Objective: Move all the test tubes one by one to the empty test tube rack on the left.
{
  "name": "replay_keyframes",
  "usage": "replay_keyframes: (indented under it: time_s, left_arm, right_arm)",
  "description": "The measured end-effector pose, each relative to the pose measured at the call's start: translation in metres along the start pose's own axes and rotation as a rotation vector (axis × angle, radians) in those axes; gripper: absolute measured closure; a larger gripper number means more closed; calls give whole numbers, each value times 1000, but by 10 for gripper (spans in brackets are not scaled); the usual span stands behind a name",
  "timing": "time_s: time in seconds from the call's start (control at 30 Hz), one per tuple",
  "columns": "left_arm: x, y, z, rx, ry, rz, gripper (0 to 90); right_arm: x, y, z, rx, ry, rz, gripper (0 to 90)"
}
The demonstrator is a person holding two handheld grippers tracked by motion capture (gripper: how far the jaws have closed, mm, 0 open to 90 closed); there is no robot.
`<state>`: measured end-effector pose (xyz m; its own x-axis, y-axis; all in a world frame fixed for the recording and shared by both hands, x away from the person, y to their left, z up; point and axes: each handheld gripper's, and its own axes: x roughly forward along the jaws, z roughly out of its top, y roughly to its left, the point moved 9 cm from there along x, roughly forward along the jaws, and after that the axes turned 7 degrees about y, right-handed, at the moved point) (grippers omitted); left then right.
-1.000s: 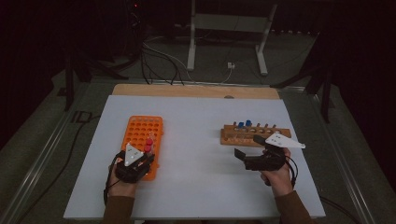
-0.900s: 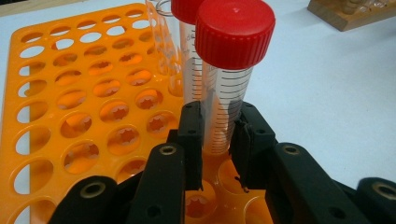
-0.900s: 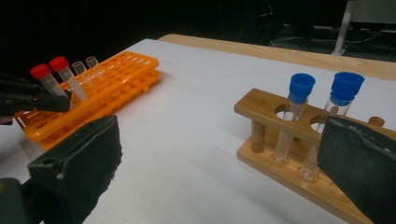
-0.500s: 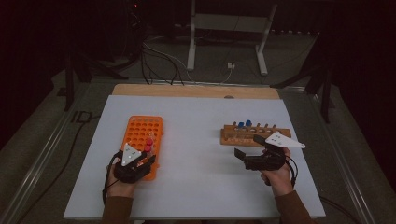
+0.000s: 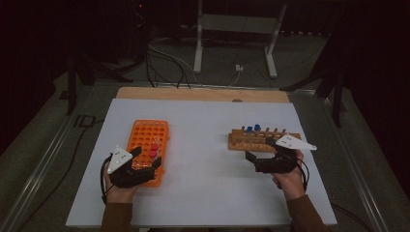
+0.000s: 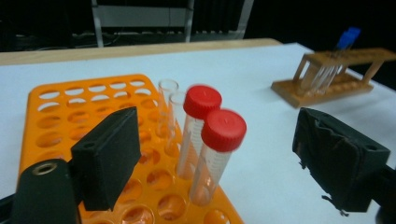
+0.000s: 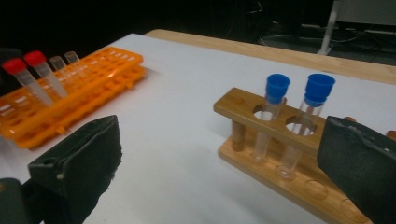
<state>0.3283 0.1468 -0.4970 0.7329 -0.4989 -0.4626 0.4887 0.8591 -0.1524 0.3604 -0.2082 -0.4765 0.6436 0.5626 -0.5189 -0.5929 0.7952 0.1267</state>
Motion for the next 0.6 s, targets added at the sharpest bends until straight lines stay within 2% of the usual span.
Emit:
replay_keyframes:
  time_s: [0.17, 0.37, 0.47, 0.53, 0.6]
  left_arm:
    - [-1, 1, 3, -25, -7, -8, 25]
    - [-2, 1, 6, -39, -25, -16, 7]
    - [-2, 2, 5, -43, -24, -15, 7]
    - [-2, 2, 5, -47, -27, -17, 7]
    - [-2, 2, 5, -50, -27, -16, 7]
  right_arm:
    - [4, -10, 3, 7, 15, -28, 35]
    - [9, -29, 10, 45, 30, -82, 98]
    - [12, -40, 12, 60, 39, -116, 220]
    - [15, -47, 12, 63, 43, -145, 354]
    - [17, -51, 13, 59, 39, -151, 459]
